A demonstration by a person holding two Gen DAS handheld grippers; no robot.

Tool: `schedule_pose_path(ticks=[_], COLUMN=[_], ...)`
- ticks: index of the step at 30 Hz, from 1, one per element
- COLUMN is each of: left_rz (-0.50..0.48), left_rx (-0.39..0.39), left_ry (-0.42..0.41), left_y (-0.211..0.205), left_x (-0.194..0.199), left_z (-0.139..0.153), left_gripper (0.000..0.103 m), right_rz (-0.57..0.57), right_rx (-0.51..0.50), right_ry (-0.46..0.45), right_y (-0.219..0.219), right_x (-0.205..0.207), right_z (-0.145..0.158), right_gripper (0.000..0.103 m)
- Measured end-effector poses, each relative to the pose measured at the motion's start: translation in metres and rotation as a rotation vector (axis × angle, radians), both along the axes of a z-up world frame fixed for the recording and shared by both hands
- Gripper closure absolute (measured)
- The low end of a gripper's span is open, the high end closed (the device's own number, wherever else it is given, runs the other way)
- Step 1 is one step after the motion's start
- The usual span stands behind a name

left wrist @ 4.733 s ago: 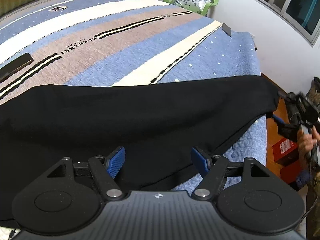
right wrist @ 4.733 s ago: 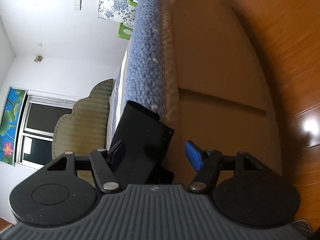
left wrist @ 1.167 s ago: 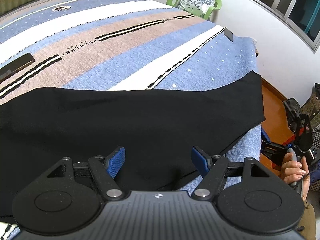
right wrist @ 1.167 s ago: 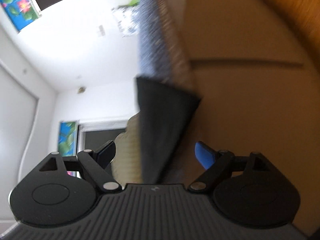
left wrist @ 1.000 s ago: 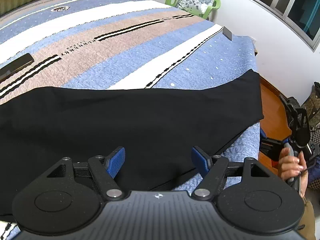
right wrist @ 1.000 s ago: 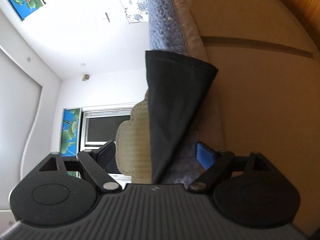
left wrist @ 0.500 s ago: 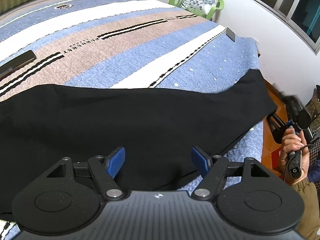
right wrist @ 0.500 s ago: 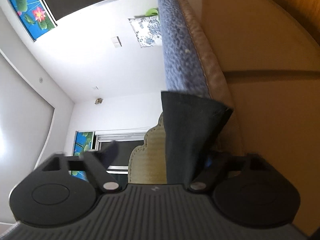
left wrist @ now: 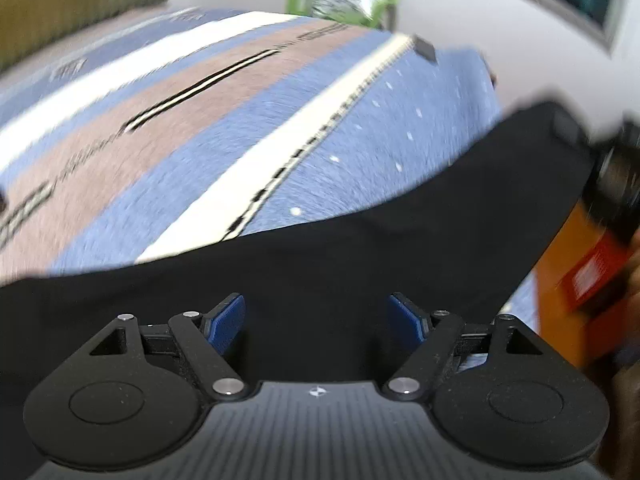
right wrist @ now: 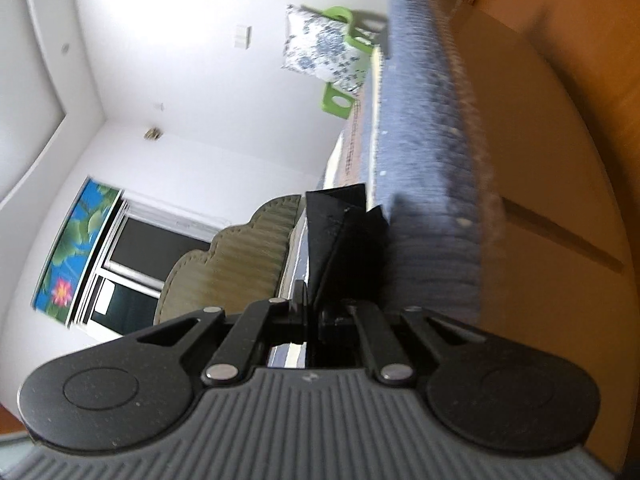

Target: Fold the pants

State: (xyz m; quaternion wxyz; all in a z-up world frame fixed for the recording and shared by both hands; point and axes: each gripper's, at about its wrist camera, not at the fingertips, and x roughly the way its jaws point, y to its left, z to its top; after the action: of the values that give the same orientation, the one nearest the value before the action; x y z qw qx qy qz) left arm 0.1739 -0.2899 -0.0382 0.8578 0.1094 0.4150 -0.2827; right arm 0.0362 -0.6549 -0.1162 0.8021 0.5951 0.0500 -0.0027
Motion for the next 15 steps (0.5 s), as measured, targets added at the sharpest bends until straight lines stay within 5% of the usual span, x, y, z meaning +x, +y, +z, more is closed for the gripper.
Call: schedule_pose_path(ticks=[4, 6, 10, 12, 15], left_rz=[-0.089, -0.168, -0.232, -0.304, -0.462], left_rx=[0.224, 0.266, 0.214, 0.151, 0.057], left_ry=[-0.172, -0.278, -0.441, -0.411, -0.309], left_y=[-0.033, -0.038, -0.022, -0.016, -0.014], left_x=[-0.017, -0.033, -0.04, -0.03, -0.012], left_z=[-0.024, -0.026, -0.015, -0.011, -0.01], left_gripper=[0.025, 0.025, 0.024, 0.012, 0.012], right_rz=[0.03, 0.049, 0.08, 0.084, 0.087], right_rx=[-0.044, -0.061, -0.111, -0.113, -0.114], right_ry=[-0.019, -0.027, -0.024, -0.033, -0.038], right_y=[0.005, 0.009, 0.022, 0.025, 0.028], right_x=[0.003, 0.004, 0.006, 0.005, 0.003], right_z=[0.024, 0.034, 0.052, 0.056, 0.061], right_gripper=[0.096, 0.096, 0.096, 0.096, 0.096])
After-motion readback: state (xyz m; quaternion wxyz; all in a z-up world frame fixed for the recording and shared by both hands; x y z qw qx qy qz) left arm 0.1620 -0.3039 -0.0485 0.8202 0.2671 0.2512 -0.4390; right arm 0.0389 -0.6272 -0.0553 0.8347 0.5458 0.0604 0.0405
